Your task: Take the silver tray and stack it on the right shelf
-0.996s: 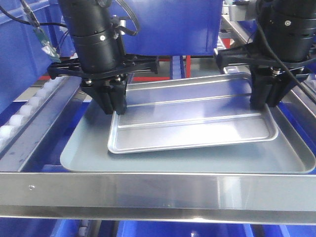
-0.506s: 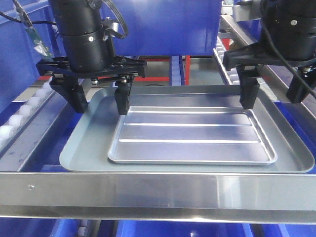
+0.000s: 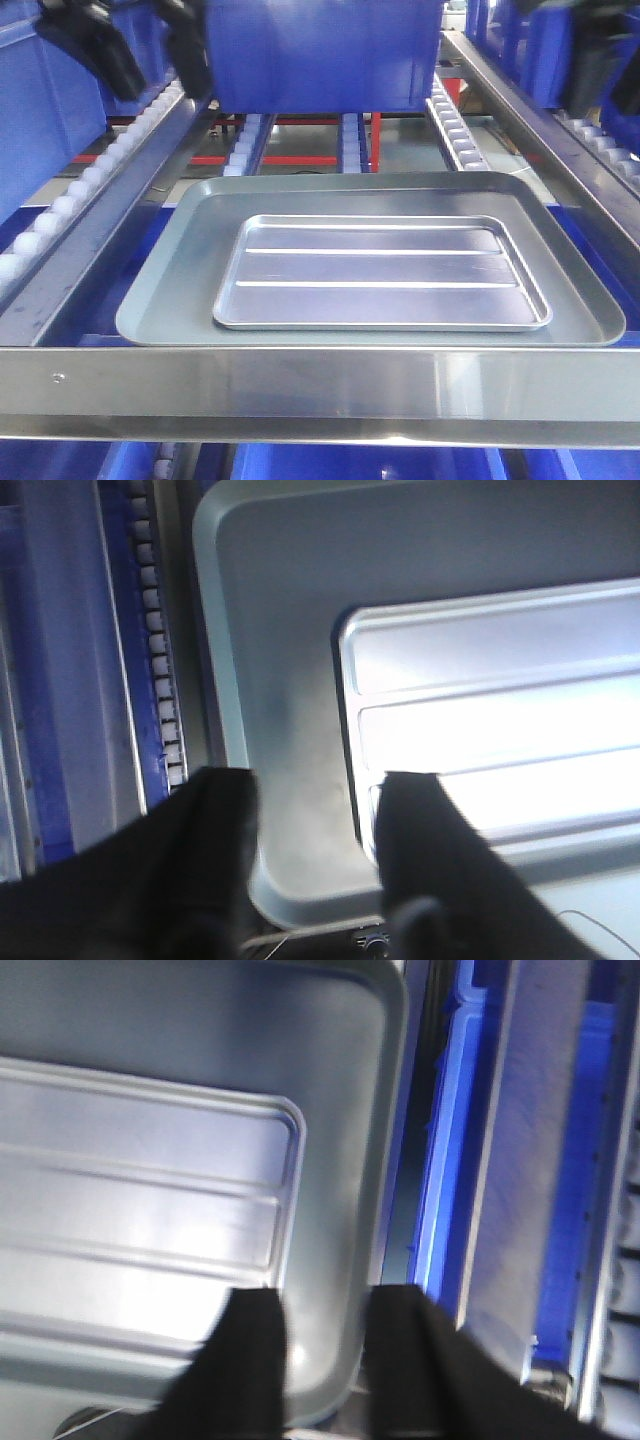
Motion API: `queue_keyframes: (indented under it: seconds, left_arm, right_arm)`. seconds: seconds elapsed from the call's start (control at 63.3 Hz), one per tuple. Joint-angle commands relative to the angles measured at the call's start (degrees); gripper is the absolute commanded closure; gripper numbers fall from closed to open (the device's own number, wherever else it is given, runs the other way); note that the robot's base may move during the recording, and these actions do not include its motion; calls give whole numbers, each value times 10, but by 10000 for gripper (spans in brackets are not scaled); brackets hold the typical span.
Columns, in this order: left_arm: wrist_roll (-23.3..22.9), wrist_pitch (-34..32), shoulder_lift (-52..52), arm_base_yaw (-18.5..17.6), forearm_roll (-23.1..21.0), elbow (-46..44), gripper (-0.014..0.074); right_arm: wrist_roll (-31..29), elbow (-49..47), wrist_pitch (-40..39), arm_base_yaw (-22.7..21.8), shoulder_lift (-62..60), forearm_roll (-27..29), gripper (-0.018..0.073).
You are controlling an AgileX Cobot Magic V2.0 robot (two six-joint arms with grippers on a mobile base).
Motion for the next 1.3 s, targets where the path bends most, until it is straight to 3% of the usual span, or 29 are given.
queue_keyframes:
  seconds: [0.0,0.063,0.126,0.395,0.553,0.743,0.964,1.28]
  left_arm:
    - [-2,-43,-73,-5,16,37,554]
    - [-2,-68,-114,-5,22,94,632]
    - [-2,-99,-159,-5,23,148,703]
    - [-2,-251,-345,-5,59,380,697]
    - [7,-265,-469,-5,78,458,697]
    - [43,-223,-617,-5,73,477,697]
    - [44,-213,-746,-5,72,477,697]
    - [44,-213,-771,-5,72,477,697]
  right_arm:
    - [-6,25,-43,0,-61,-17,448]
    - [-6,66,-58,0,-93,-26,518]
    - [-7,99,-72,0,-124,-33,502]
    - [-7,253,-148,0,-270,-40,502]
    - [-10,319,-175,10,-391,-40,502]
    - [-15,347,-178,30,-549,-40,502]
    - [-15,347,-183,31,-668,-40,502]
    - [-15,347,-183,31,-677,-40,502]
